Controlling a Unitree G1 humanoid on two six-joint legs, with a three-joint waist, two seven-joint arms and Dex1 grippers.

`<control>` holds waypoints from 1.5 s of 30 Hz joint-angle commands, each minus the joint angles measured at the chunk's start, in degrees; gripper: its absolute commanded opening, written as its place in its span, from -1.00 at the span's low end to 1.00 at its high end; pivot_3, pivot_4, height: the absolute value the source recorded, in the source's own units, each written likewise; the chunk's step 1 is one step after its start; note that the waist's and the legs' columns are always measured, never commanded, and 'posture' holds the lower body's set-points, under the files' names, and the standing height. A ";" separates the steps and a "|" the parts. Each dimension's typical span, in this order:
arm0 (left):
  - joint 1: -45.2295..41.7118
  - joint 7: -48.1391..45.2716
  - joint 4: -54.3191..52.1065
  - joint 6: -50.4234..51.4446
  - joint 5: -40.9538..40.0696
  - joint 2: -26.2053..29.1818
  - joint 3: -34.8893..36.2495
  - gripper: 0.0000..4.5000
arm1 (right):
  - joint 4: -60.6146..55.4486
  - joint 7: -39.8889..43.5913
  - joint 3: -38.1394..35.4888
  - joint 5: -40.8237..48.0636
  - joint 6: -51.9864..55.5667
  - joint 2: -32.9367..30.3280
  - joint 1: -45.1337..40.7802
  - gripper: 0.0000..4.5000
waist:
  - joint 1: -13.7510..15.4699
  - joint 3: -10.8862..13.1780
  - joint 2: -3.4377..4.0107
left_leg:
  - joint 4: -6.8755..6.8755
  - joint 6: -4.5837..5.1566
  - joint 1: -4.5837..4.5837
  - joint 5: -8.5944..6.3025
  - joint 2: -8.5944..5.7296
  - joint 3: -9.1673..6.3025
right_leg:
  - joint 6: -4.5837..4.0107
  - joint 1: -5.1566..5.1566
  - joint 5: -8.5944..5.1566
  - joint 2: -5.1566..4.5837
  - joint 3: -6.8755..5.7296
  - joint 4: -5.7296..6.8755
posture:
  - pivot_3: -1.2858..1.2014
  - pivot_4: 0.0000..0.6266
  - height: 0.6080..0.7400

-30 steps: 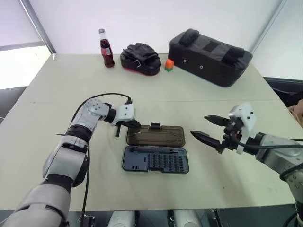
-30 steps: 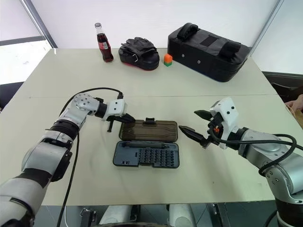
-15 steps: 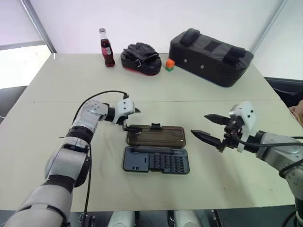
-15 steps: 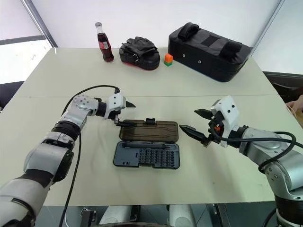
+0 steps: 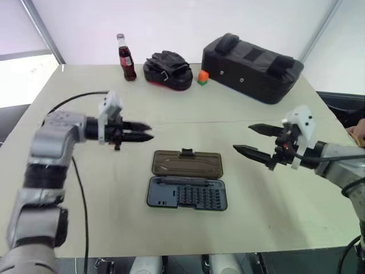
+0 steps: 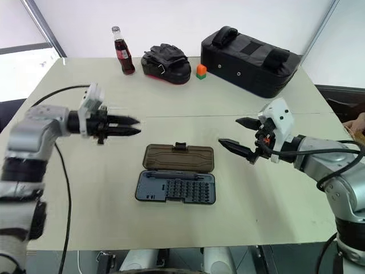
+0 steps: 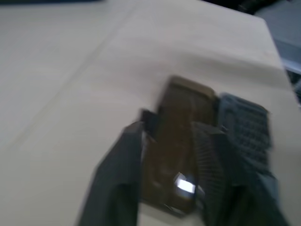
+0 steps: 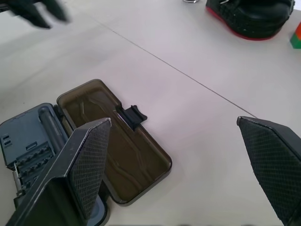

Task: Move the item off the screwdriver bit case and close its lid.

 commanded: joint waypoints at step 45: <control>18.98 15.70 -16.49 -16.57 13.66 0.91 -17.54 -1.00 | 19.03 13.04 22.33 -24.26 -12.64 2.54 -14.27 0.99 | -0.22 -0.01 0.11 | -0.03 0.00 0.04 0.00 -0.05 0.07 | -0.02 0.04 0.00 -0.05 0.00 -0.09 | 0.03 -0.52 1.00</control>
